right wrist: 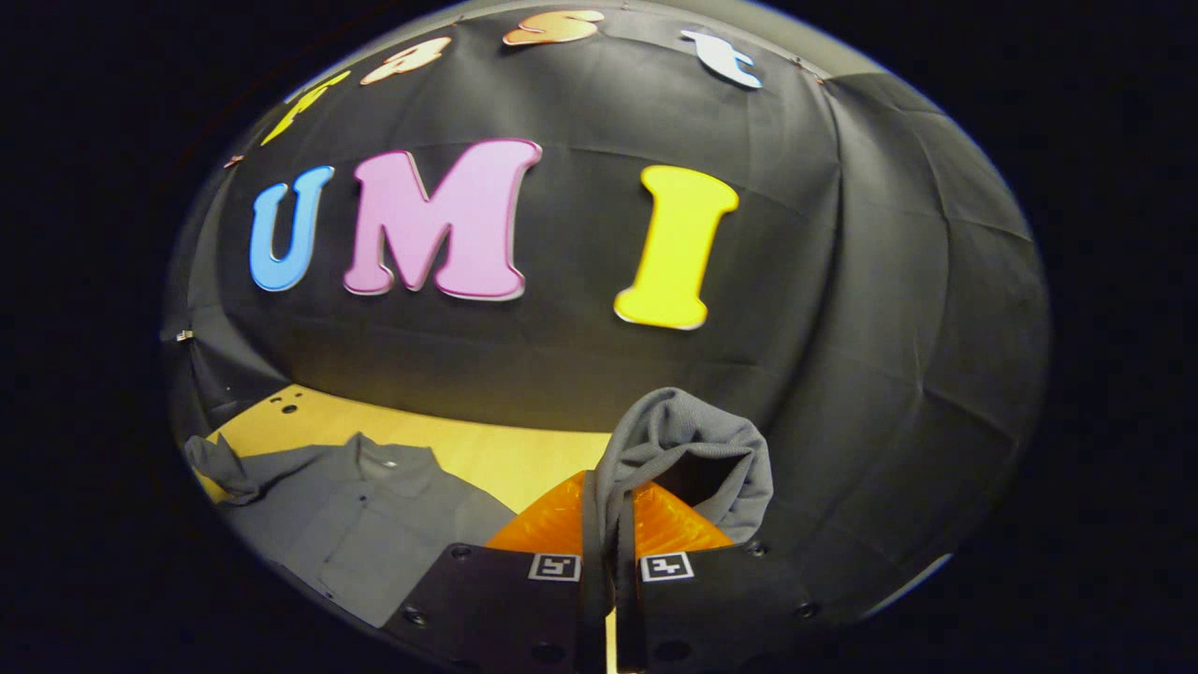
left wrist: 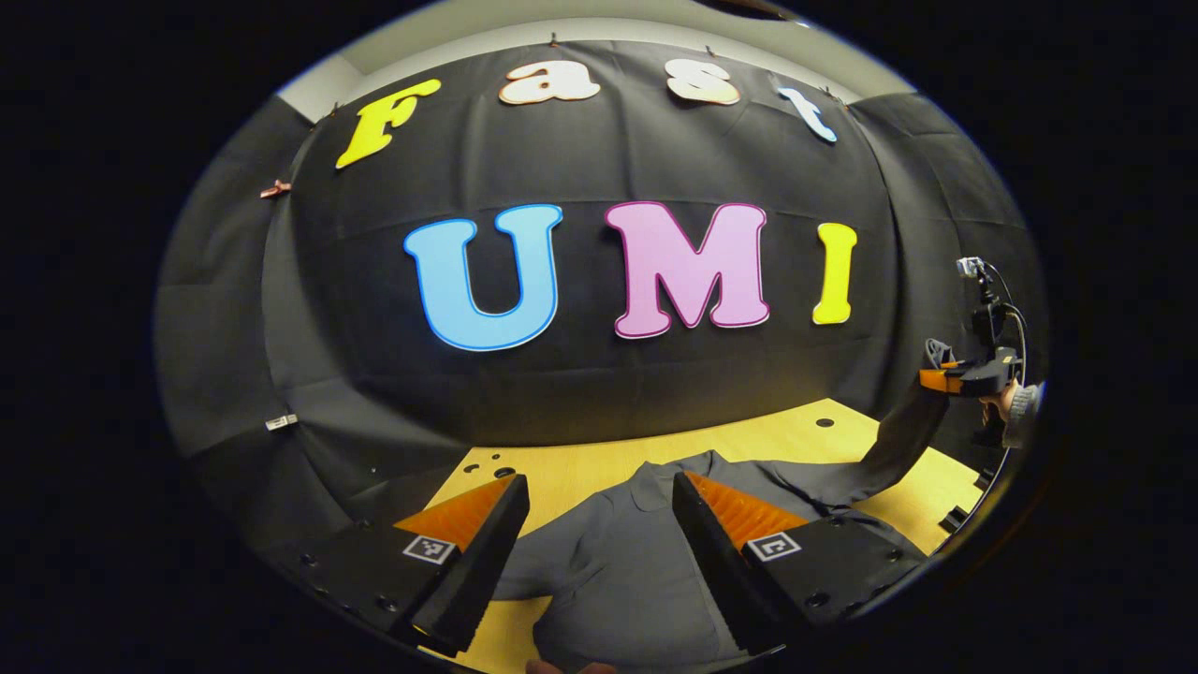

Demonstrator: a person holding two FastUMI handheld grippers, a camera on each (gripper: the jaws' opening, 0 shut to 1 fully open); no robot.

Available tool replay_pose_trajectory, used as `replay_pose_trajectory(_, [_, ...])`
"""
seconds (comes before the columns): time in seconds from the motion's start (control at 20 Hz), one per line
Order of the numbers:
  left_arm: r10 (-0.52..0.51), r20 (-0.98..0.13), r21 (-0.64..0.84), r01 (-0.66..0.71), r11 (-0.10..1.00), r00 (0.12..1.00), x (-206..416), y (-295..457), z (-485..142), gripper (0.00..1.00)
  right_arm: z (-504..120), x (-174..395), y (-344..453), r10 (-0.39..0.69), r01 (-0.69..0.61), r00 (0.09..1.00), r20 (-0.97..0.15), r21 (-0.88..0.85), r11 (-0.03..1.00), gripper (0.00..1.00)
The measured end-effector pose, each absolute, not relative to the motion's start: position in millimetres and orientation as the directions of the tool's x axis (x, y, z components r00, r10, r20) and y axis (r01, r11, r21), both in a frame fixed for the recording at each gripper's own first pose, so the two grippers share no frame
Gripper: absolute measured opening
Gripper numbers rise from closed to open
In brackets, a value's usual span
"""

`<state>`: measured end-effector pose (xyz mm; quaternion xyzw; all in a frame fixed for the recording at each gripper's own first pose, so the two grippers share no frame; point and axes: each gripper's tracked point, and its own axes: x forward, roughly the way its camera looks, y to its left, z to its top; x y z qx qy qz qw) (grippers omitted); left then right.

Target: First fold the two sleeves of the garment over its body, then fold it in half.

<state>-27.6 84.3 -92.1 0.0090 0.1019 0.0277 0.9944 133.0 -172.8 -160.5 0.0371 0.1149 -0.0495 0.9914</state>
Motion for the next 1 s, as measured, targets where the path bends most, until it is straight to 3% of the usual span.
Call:
replay_pose_trajectory(0.5, [0.176, -0.182, 0.060, -0.168, 0.984, 0.967, -58.1, 197.7, -104.5, 0.97, -111.7, 167.0, 36.0, 0.166, -0.156, 0.974, -0.155, 0.072, 0.985, 0.09])
replay_pose_trajectory(0.7, [0.215, -0.199, 0.061, -0.207, 0.976, 0.956, -70.7, 232.9, -117.0, 0.97, -142.0, 169.4, 104.2, 0.249, -0.240, 0.945, -0.214, 0.066, 0.968, 0.08])
replay_pose_trajectory(1.0, [0.261, -0.230, 0.052, -0.256, 0.965, 0.938, -78.4, 276.7, -141.7, 0.97, -214.1, 170.6, 183.8, 0.282, -0.270, 0.894, -0.349, 0.082, 0.959, 0.08])
